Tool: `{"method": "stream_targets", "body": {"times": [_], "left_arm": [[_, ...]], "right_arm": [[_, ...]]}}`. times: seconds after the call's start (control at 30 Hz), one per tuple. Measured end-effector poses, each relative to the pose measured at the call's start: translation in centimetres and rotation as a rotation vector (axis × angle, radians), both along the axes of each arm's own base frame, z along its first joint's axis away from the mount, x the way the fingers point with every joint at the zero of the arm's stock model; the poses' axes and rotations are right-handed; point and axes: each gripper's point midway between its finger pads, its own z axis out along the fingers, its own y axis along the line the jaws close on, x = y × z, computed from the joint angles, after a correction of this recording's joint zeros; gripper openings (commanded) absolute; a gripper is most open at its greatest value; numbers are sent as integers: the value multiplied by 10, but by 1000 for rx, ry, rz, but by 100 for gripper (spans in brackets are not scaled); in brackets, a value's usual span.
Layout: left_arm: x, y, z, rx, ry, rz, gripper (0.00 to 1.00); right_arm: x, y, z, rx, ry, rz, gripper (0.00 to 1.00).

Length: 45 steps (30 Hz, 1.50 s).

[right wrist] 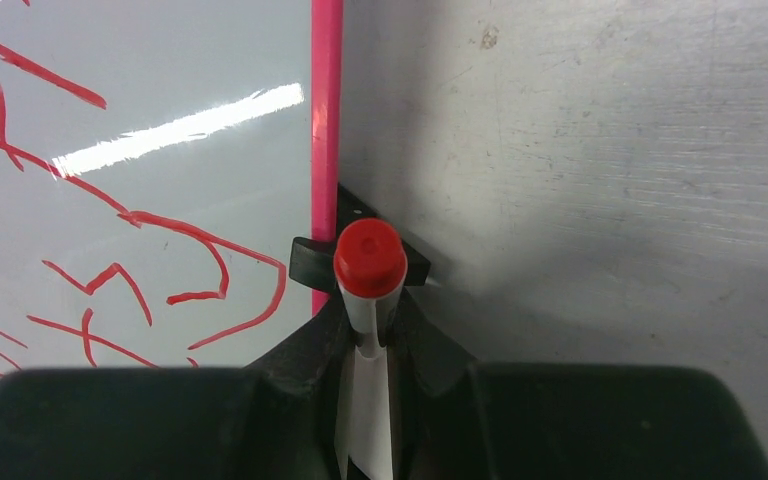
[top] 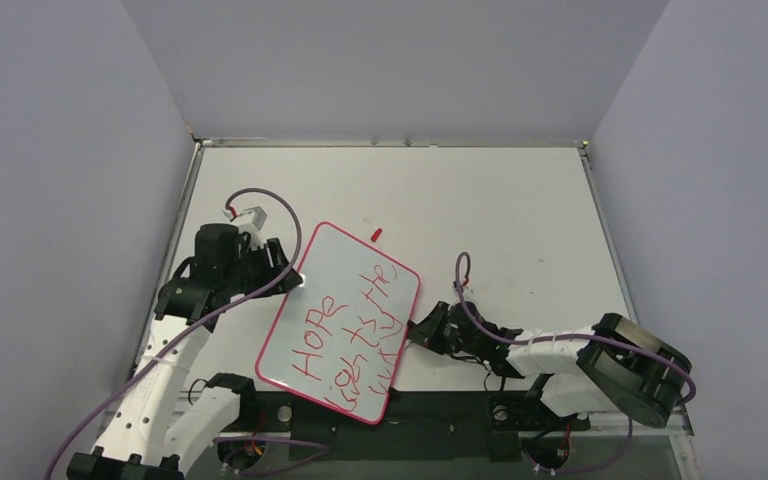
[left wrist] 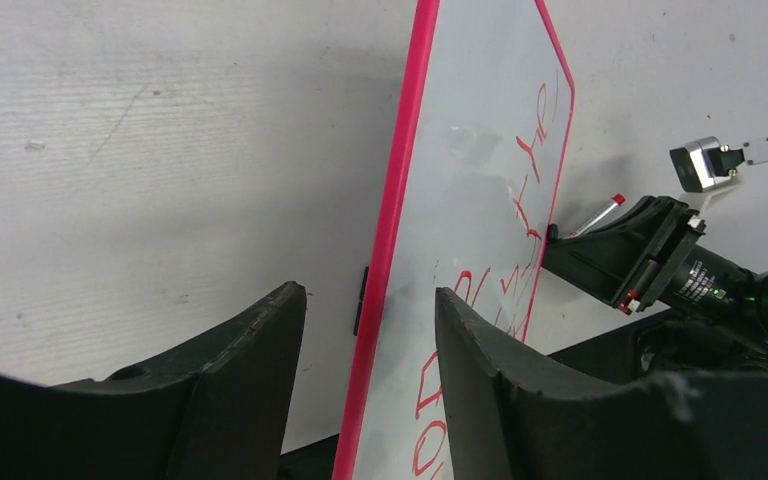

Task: Write a sentence on the whiteboard
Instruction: Move the whiteboard to the center of the board.

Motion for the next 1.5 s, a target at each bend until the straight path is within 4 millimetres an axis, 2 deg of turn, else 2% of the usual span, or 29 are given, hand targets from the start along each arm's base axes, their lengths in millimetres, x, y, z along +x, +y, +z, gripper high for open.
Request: {"method": "stream_targets", "body": {"times": [0.2, 0.43, 0.73, 0.93, 1.17, 1.5], "left_arm": [[0, -8, -11, -28, 23, -35, 29], [6, -12, -21, -38, 61, -52, 17], [39, -19, -24, -68, 23, -55, 0], [60, -20, -19, -68, -34, -44, 0], [90, -26, -13, -67, -52, -41, 0], [166, -44, 2, -50, -83, -56, 0]], "right_arm": [[6, 2, 1, 1, -6, -1, 0], [33, -5, 1, -11, -21, -49, 0], [65, -1, -1, 17, -18, -82, 0], [102, 1, 0, 32, -35, -127, 0], [148, -6, 4, 27, -63, -165, 0], [247, -29, 27, 40, -150, -285, 0]]}}
